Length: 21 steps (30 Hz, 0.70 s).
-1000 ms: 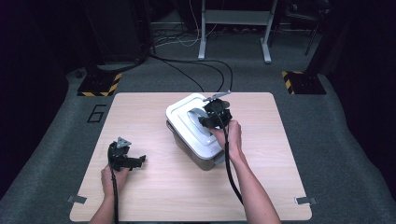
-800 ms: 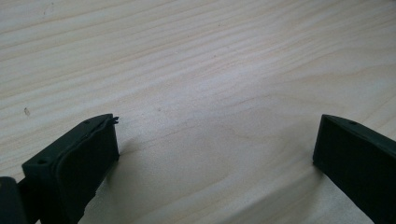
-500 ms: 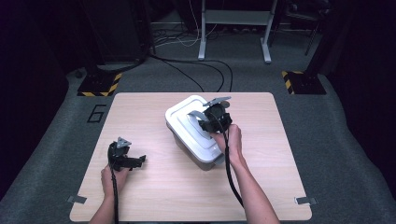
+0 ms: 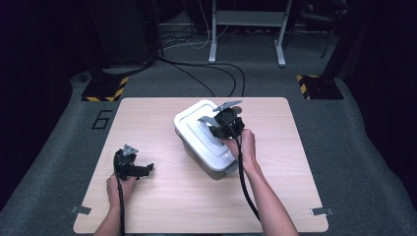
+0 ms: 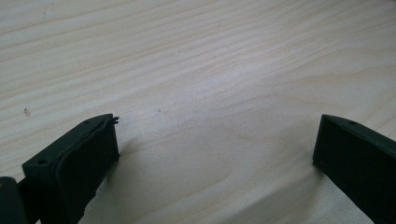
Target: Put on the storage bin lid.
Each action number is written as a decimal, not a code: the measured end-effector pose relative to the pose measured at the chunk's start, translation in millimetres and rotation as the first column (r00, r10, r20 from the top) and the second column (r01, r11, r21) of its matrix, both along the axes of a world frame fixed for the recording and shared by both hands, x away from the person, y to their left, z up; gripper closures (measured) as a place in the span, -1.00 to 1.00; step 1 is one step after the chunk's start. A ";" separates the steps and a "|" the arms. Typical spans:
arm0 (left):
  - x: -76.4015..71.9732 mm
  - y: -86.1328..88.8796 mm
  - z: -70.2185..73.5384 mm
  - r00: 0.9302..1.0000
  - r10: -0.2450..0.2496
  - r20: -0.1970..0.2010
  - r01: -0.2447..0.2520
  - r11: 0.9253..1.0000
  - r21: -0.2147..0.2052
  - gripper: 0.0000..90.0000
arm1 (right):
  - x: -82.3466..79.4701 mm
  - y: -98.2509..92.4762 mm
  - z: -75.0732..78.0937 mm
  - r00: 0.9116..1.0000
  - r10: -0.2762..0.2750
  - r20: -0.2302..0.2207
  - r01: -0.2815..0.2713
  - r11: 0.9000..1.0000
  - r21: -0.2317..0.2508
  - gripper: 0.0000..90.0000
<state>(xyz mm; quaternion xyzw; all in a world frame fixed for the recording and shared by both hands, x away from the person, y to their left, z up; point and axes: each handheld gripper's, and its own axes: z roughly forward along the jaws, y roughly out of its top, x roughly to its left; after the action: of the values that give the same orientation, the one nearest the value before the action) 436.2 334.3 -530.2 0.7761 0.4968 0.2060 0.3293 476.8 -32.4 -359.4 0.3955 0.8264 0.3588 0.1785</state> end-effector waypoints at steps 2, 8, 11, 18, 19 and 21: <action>0.2 0.5 -0.1 1.000 -0.006 0.004 0.006 1.000 0.007 -1.00 | 1.2 -1.1 1.9 1.000 -0.007 -0.004 0.007 1.000 0.010 0.27; 0.2 0.0 -0.4 1.000 0.000 0.007 0.000 1.000 0.002 -1.00 | 3.6 -9.7 11.8 1.000 -0.015 0.001 0.015 1.000 0.025 -0.26; 0.2 -0.1 -0.5 1.000 0.001 0.008 -0.001 1.000 -0.001 -1.00 | 2.7 -17.4 15.3 1.000 -0.028 0.002 0.028 0.999 0.030 -0.49; 0.2 0.3 -0.2 1.000 -0.003 0.005 0.003 1.000 0.006 -1.00 | -1.4 -40.0 21.1 1.000 -0.030 -0.005 0.030 0.999 0.045 -0.79; 0.2 -0.2 -0.5 1.000 0.002 0.008 -0.002 1.000 -0.002 -1.00 | -2.5 -43.0 21.7 0.999 -0.033 -0.010 0.033 0.999 0.043 -0.84; 0.2 0.0 -0.4 1.000 0.000 0.007 0.000 1.000 0.002 -1.00 | -4.0 -48.8 22.1 0.999 -0.031 -0.009 0.031 0.999 0.041 -0.90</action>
<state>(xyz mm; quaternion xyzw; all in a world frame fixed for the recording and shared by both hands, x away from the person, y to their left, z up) 436.4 334.3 -530.6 0.7758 0.4953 0.2091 0.3303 472.8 -81.3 -337.3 0.4134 0.8134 0.3712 0.1722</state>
